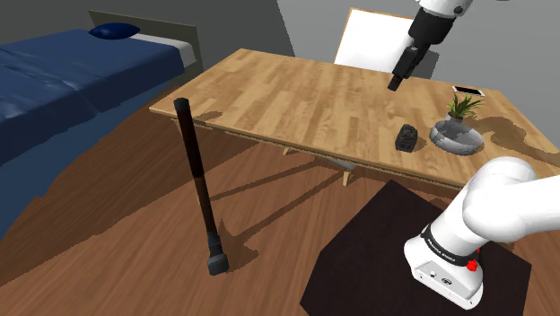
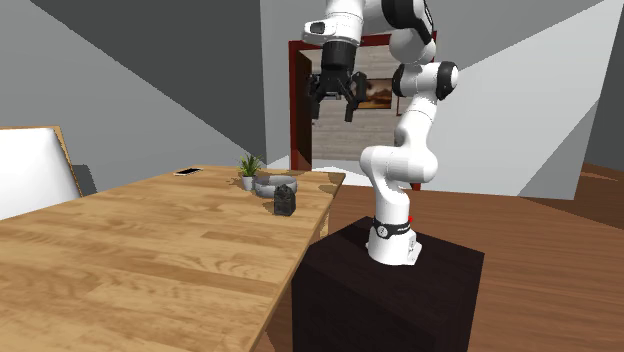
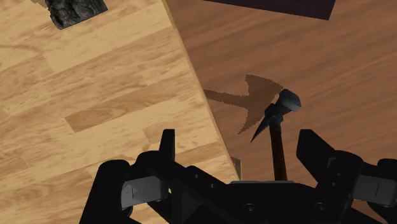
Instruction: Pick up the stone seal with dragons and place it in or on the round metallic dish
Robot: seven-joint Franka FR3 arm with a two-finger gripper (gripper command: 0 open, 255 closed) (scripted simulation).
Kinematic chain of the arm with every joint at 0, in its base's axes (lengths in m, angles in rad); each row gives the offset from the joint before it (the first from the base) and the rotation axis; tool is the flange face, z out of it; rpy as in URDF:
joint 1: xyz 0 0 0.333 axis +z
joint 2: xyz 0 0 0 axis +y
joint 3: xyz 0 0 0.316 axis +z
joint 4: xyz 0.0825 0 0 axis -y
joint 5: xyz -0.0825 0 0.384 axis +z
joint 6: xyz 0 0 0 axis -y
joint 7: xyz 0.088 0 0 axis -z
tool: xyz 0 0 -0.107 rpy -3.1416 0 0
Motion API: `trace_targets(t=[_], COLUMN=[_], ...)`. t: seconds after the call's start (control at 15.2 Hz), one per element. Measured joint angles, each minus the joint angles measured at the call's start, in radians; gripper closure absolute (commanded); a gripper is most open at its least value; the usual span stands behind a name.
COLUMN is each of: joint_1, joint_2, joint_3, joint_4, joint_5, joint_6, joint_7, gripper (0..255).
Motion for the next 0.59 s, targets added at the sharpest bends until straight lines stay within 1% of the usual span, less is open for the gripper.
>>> trace_targets(t=[0.13,0.59], joint_1=[-0.003,-0.052], joint_2=[-0.001,0.001], joint_3=[-0.009,-0.12], joint_4=[-0.01,-0.136], joint_5=[-0.005,-0.08], joint_6=[0.007,0.099], joint_7=[-0.007,-0.094], gripper=[0,0])
